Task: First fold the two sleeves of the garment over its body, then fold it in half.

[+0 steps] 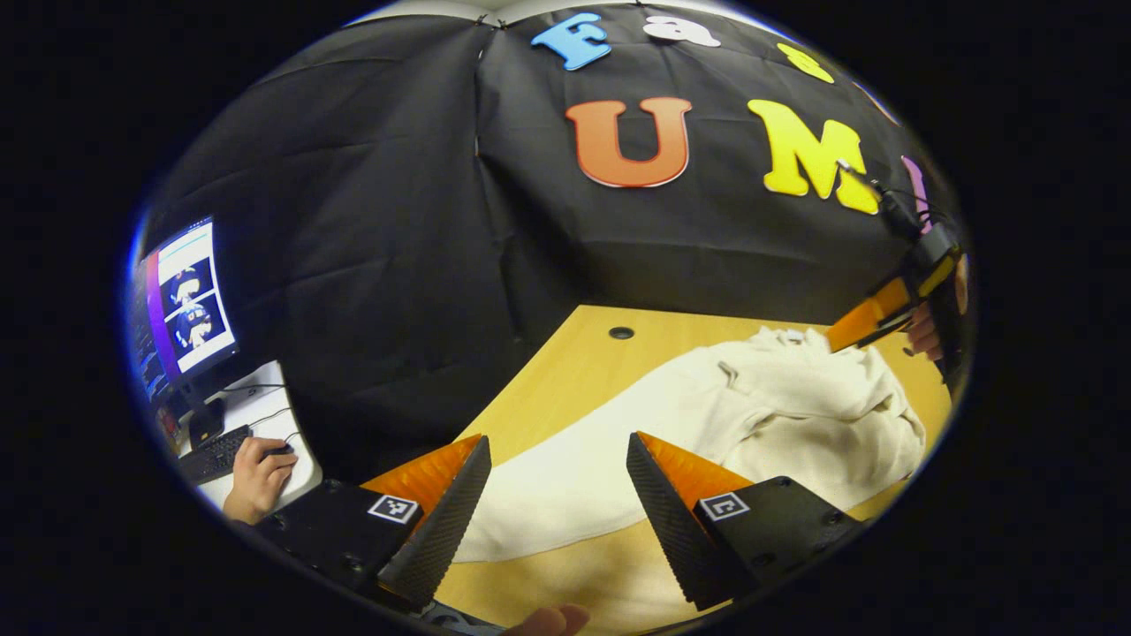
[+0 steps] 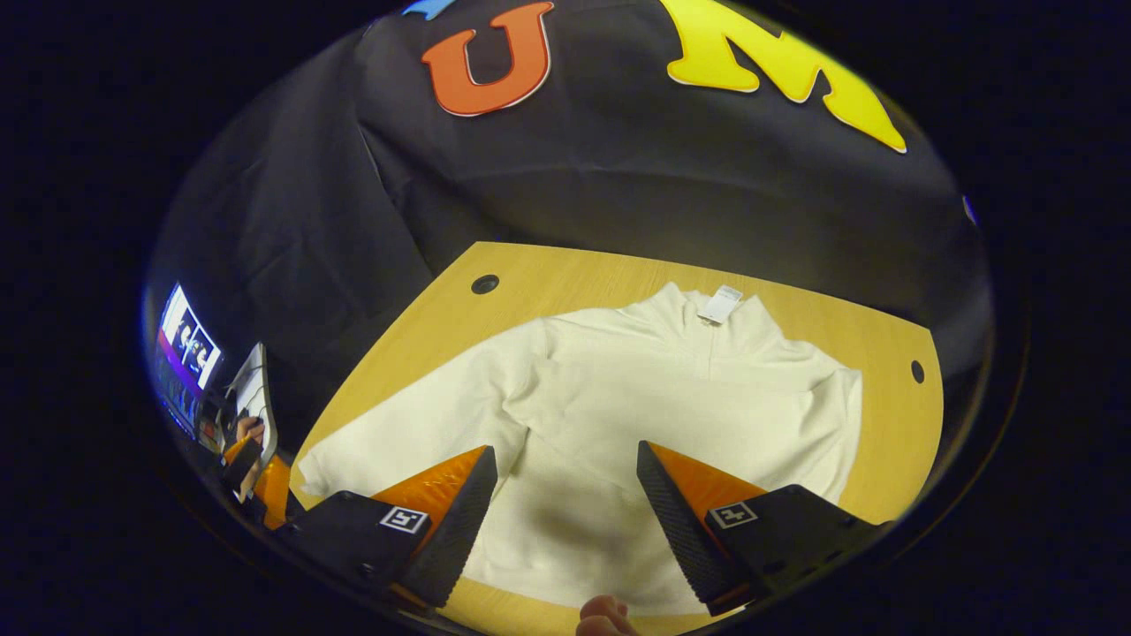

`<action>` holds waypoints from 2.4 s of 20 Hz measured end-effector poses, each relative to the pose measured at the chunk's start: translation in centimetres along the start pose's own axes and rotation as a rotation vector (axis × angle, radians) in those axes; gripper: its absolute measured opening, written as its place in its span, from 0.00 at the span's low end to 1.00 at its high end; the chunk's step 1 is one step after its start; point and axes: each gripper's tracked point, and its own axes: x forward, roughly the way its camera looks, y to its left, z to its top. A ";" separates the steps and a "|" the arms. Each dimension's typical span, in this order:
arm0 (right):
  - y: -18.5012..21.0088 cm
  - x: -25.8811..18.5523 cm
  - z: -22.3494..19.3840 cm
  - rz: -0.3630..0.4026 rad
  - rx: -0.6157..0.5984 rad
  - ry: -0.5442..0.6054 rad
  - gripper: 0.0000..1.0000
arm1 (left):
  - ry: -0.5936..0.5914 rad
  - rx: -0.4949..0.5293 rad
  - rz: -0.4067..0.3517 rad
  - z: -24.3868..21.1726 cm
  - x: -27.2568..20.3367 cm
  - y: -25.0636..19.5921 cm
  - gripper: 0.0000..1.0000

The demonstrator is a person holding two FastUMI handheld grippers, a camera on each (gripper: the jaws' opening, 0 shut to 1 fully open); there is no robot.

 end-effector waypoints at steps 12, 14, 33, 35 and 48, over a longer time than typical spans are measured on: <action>0.2 -4.8 -8.2 0.028 -0.048 0.106 0.96 | 0.306 -0.220 0.284 -9.2 2.2 9.8 0.99; 0.6 -4.7 -8.5 0.027 -0.053 0.117 0.96 | 0.353 -0.263 0.306 -10.0 2.1 9.8 0.98; 0.7 -5.3 -11.1 0.028 0.012 0.167 0.99 | 0.754 -0.565 0.263 -14.3 3.1 7.9 0.57; 0.6 -6.0 -11.7 0.035 0.022 0.167 0.99 | 0.727 -0.562 0.249 -14.0 3.7 7.8 0.51; -5.6 -10.5 -16.1 0.021 0.094 0.149 0.99 | 0.669 -0.389 0.114 -8.6 3.7 5.1 0.04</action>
